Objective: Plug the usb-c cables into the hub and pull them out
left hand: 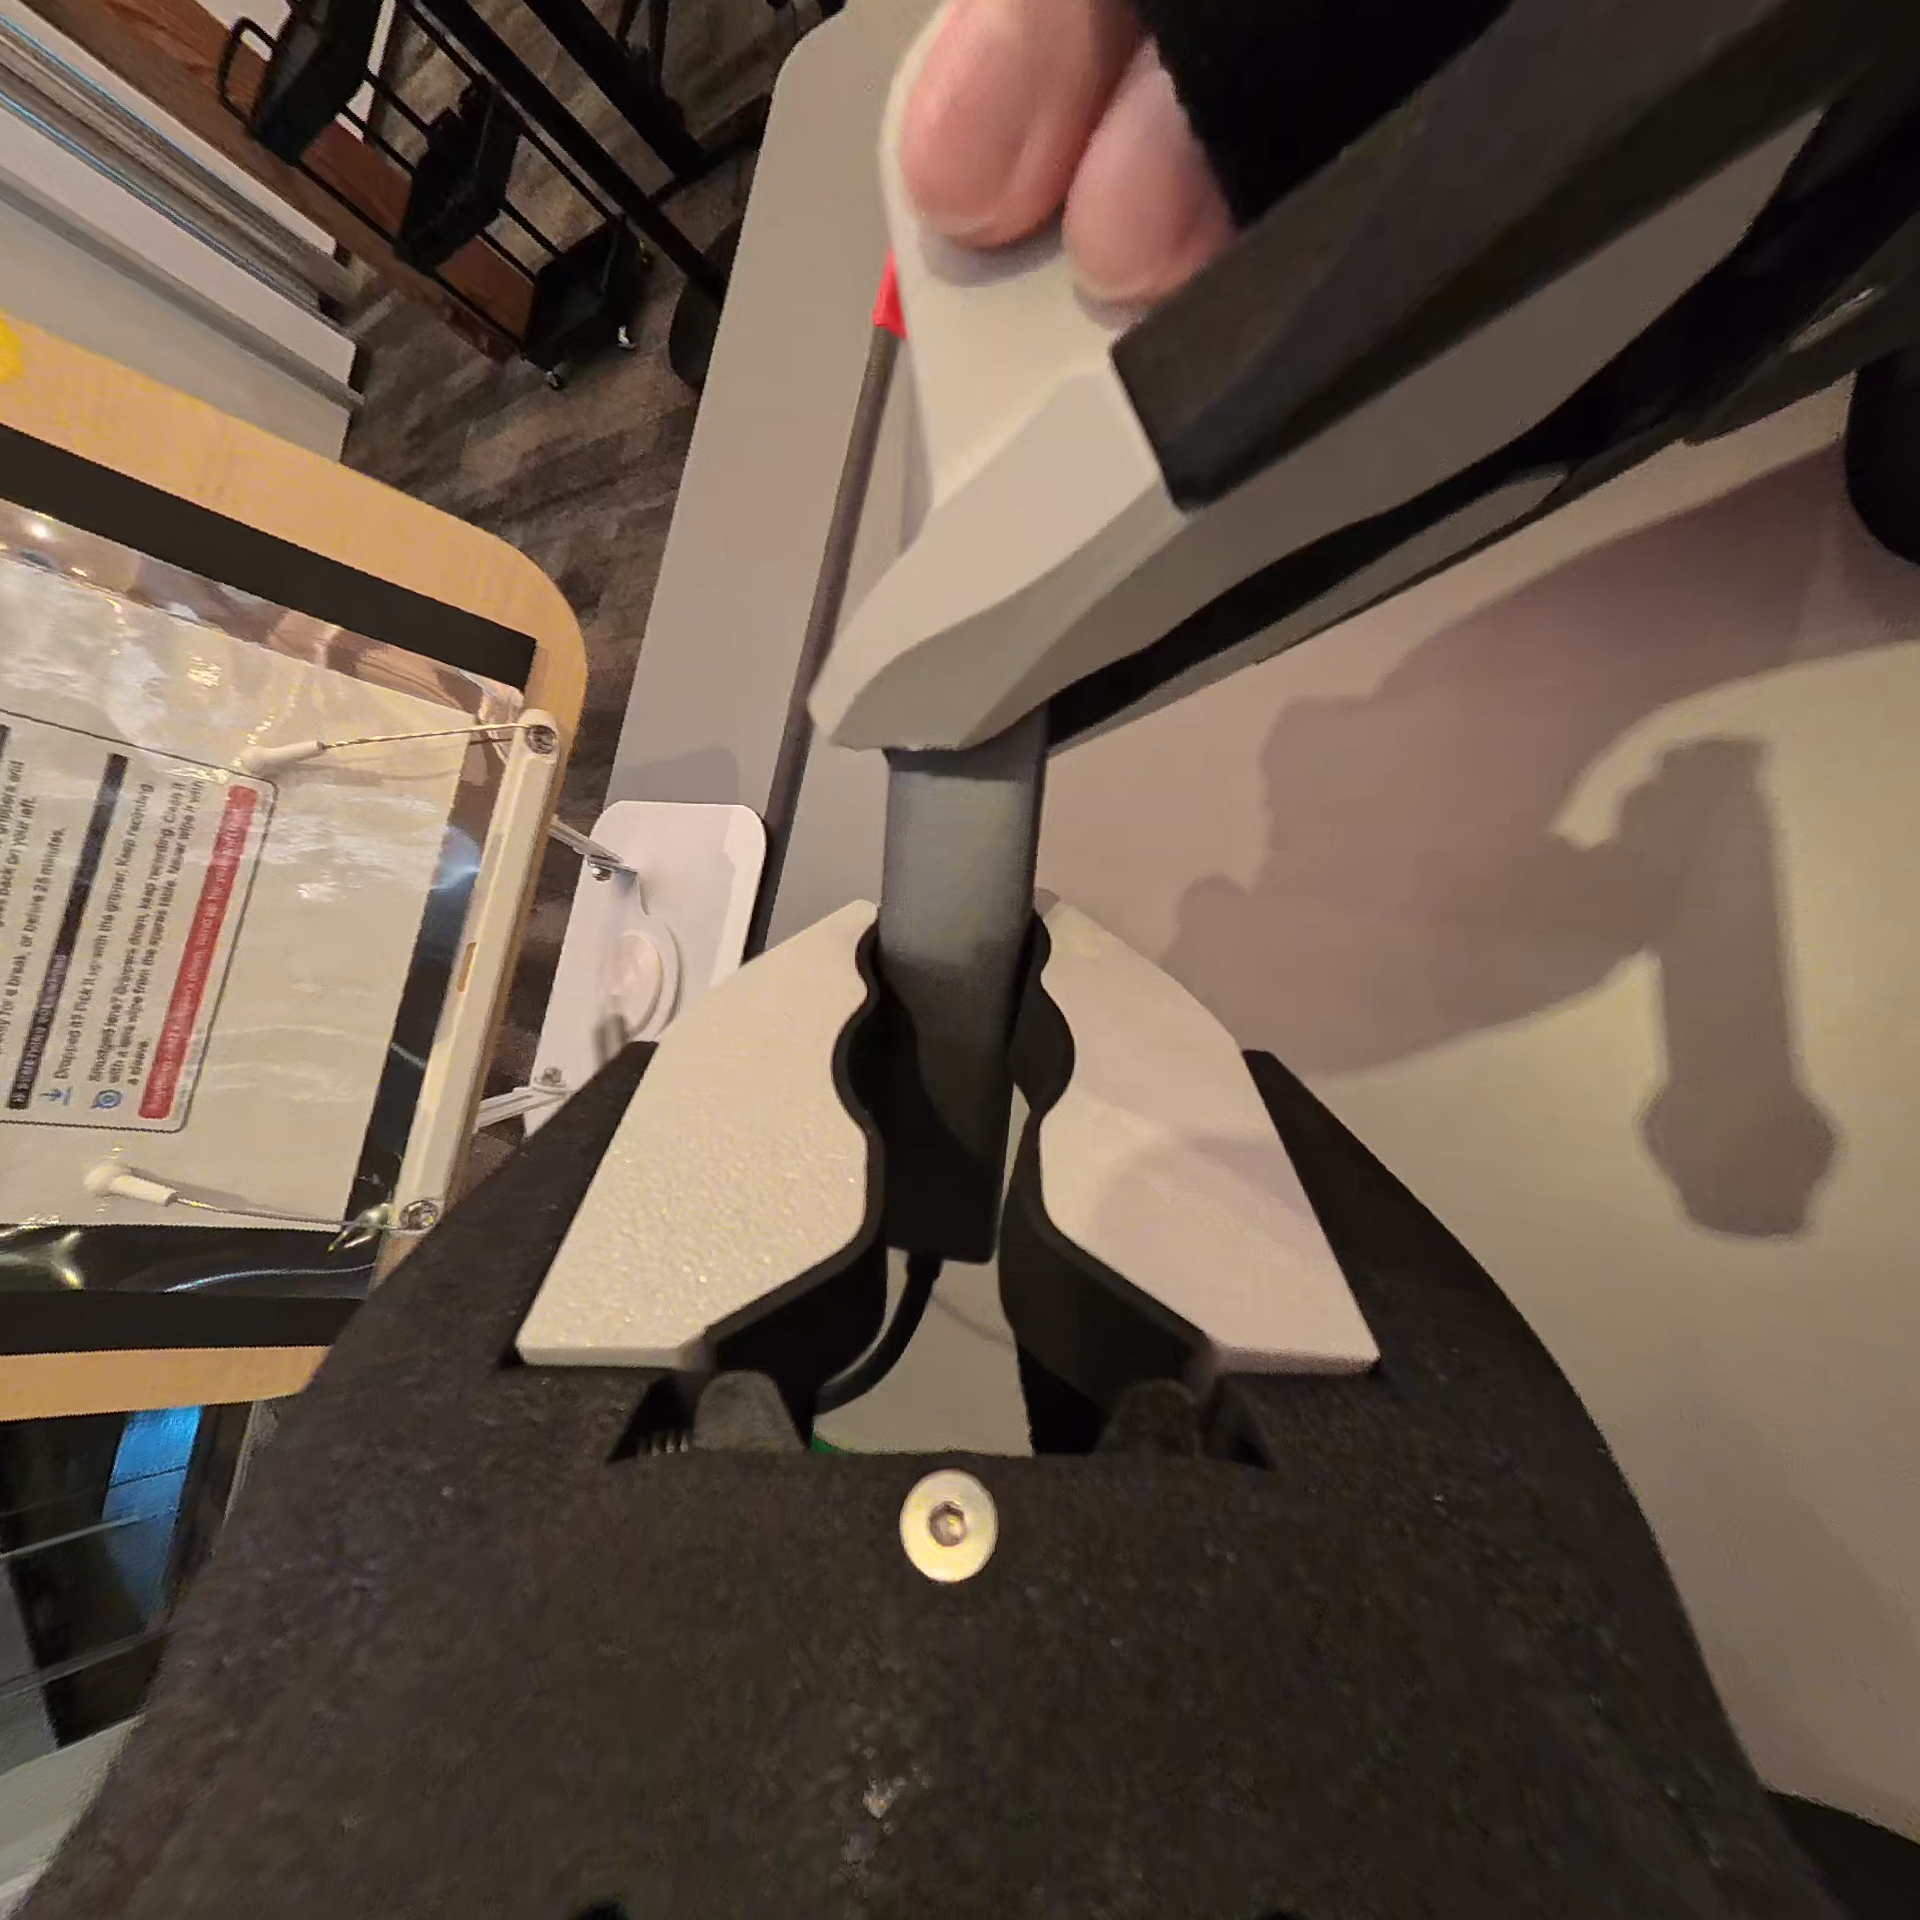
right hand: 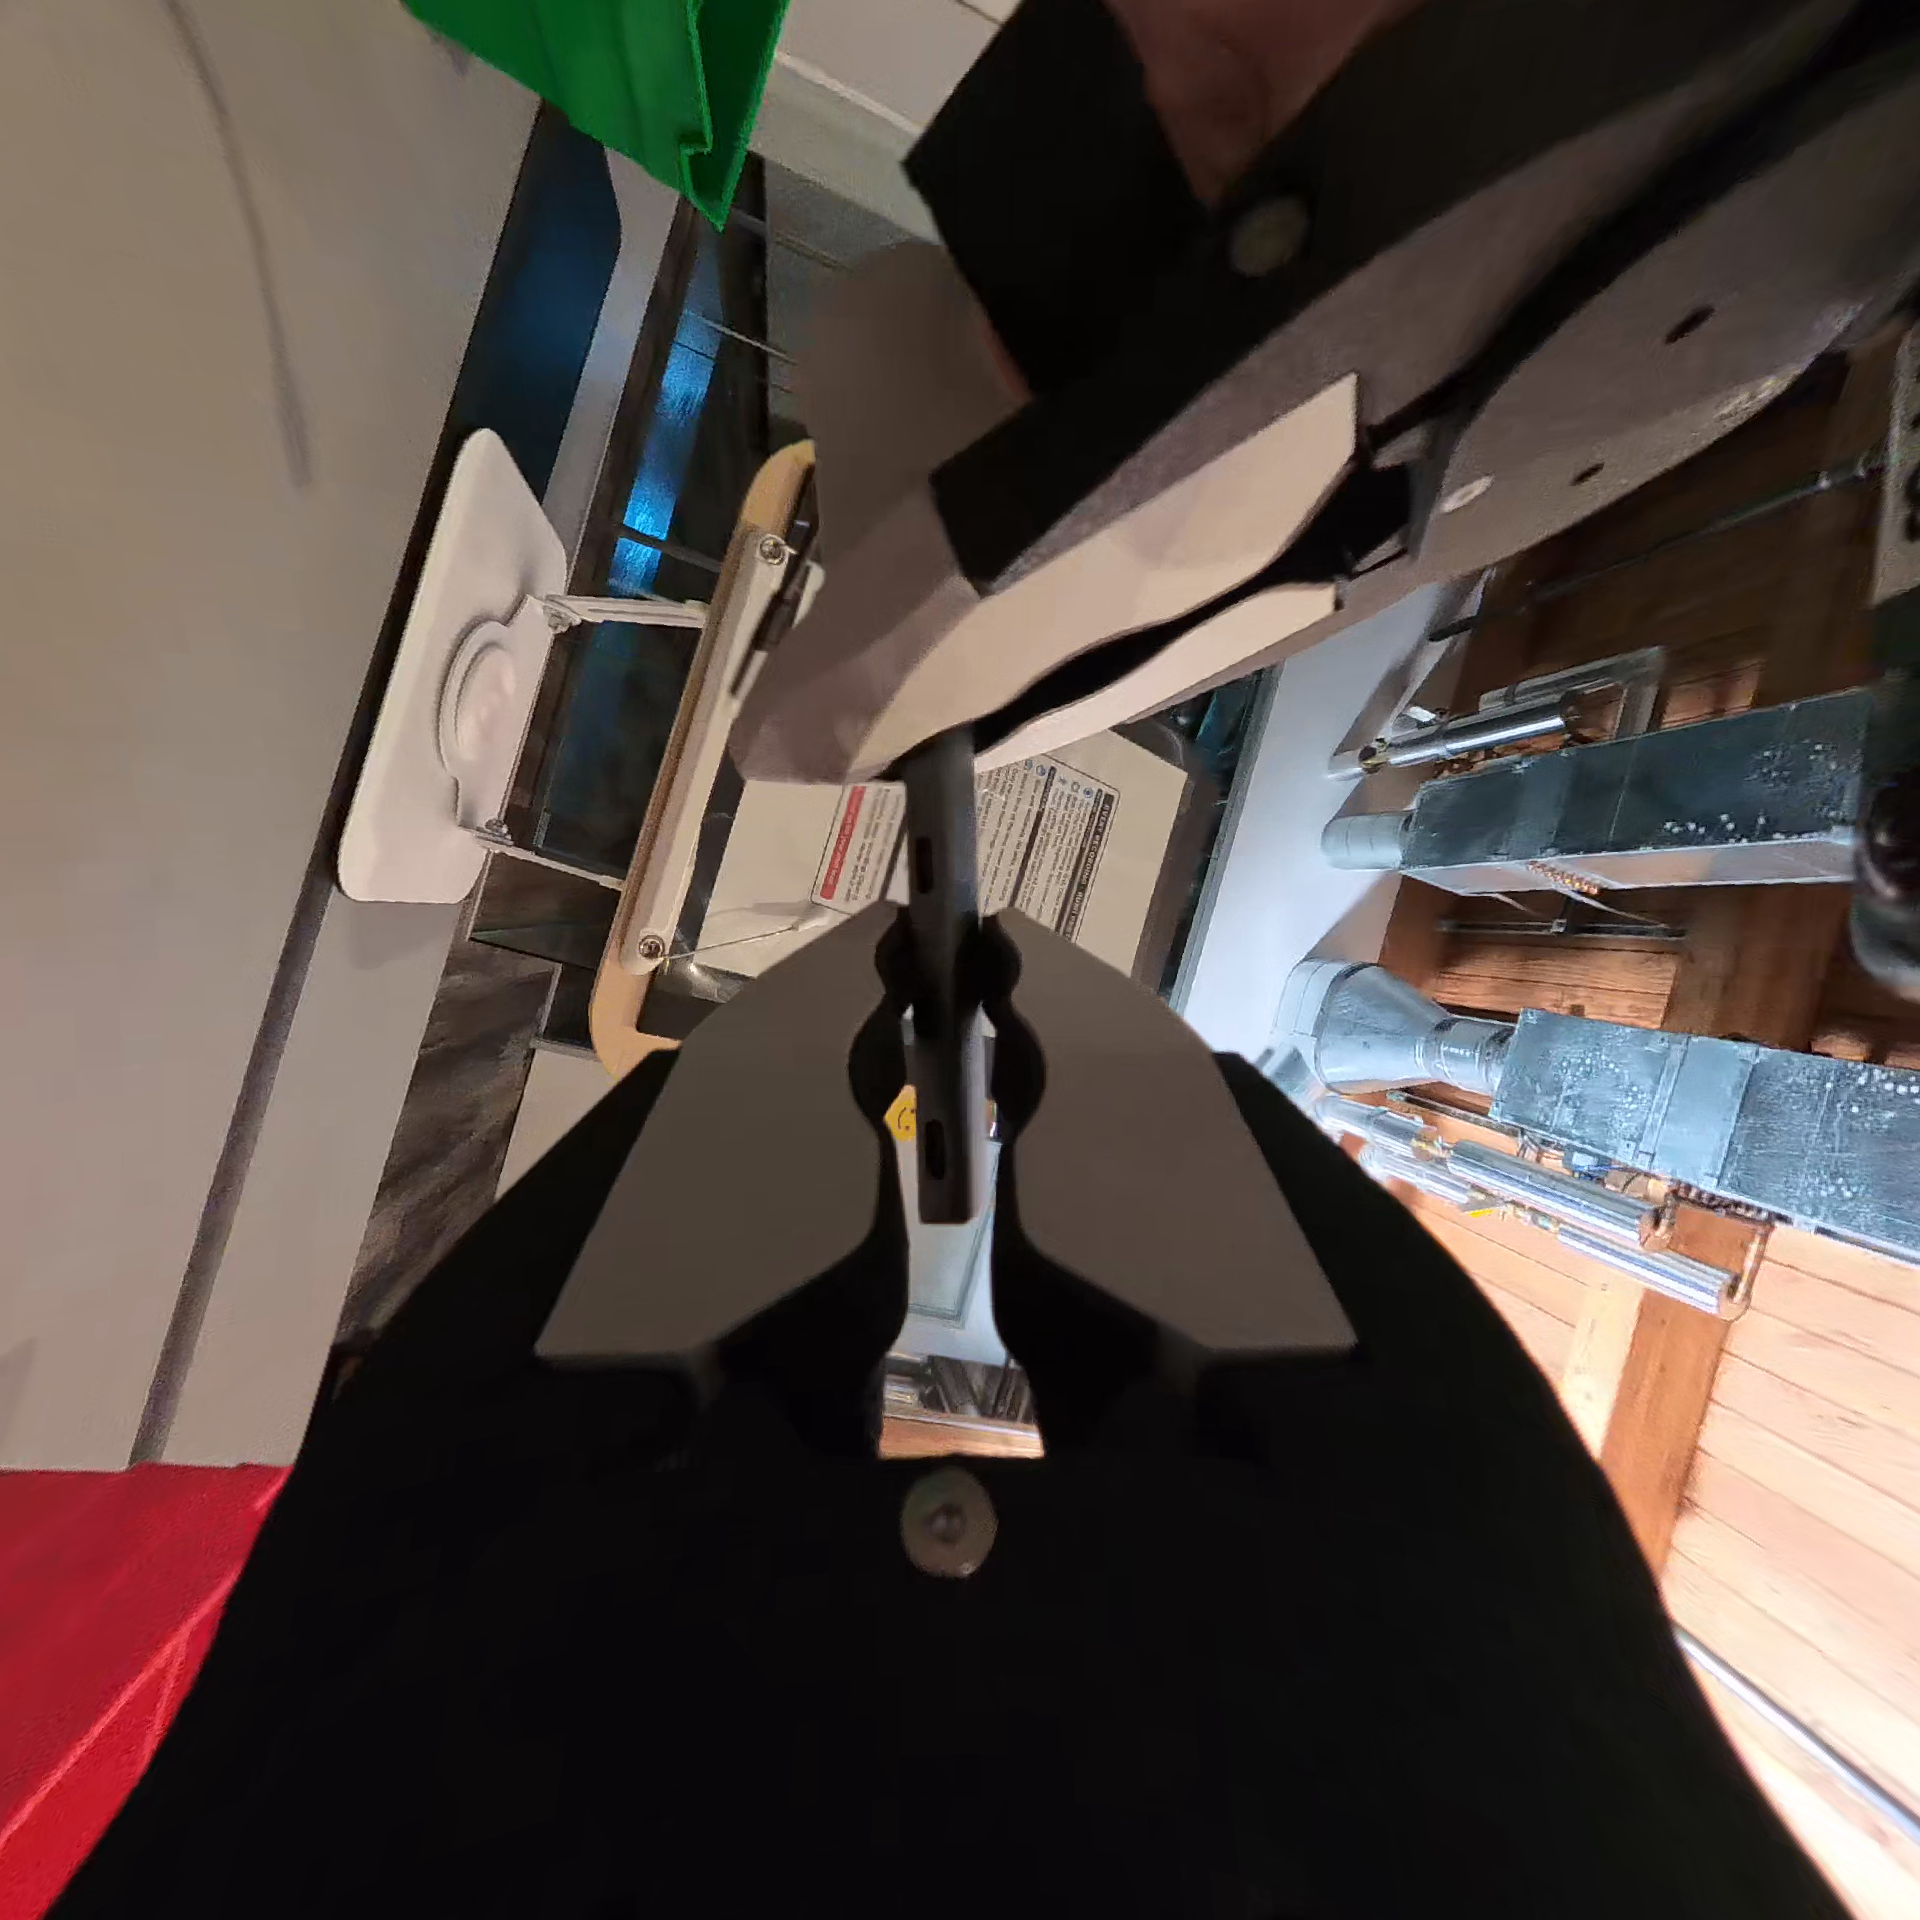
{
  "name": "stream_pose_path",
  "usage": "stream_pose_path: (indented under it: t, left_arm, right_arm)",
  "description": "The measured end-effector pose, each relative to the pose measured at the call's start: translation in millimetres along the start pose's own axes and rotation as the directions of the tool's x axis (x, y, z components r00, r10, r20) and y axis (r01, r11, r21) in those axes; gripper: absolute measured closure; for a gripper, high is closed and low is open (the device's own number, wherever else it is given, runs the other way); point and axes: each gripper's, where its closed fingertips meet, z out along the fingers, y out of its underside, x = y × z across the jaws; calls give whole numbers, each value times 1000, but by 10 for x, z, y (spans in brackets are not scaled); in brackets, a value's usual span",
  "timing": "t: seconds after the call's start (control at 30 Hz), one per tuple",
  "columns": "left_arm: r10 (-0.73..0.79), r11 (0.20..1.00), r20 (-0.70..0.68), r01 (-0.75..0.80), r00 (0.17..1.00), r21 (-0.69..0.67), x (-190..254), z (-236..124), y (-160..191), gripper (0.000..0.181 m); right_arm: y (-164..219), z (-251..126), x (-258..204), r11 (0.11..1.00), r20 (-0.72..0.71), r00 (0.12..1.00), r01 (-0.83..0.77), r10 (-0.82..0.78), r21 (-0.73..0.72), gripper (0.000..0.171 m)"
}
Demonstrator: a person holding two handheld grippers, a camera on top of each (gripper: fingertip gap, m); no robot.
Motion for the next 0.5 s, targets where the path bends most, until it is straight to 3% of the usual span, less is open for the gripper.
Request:
stream_pose_path:
  t: [0.03, 0.07, 0.17, 0.27, 0.33, 0.43, 0.5]
  left_arm:
    - [-6, 1000, 13, 6, 1000, 16, -28, -19, -16, 160]
    - [-17, 999, 38, 16, 999, 33, -75, -47, -37, 152]
    - [-110, 986, 58, 102, 992, 133, -177, -181, -183, 105]
    - [-205, 936, -42, 208, 978, 284, -171, -365, -386, 103]
    - [-225, 921, -61, 233, 972, 314, -193, -438, -411, 104]
    - [-222, 927, -44, 225, 974, 299, -222, -450, -366, 105]
    - [-214, 933, -48, 219, 976, 285, -201, -426, -353, 106]
  right_arm:
    - [16, 6, 13, 1000, -16, 1000, -26, 26, 0, 160]
    - [67, 12, 9, 998, -15, 998, -55, 54, -10, 160]
    - [456, -40, -19, 987, 0, 994, -112, 113, -115, 160]
    - [1212, -315, 15, 919, -50, 961, -274, 271, -283, 160]
    - [1691, -619, -2, 825, -104, 888, -455, 448, -335, 160]
    - [2126, -1048, -321, 664, -53, 740, -631, 671, -400, 160]
    - [2254, -1258, -620, 638, 30, 698, -634, 715, -437, 160]
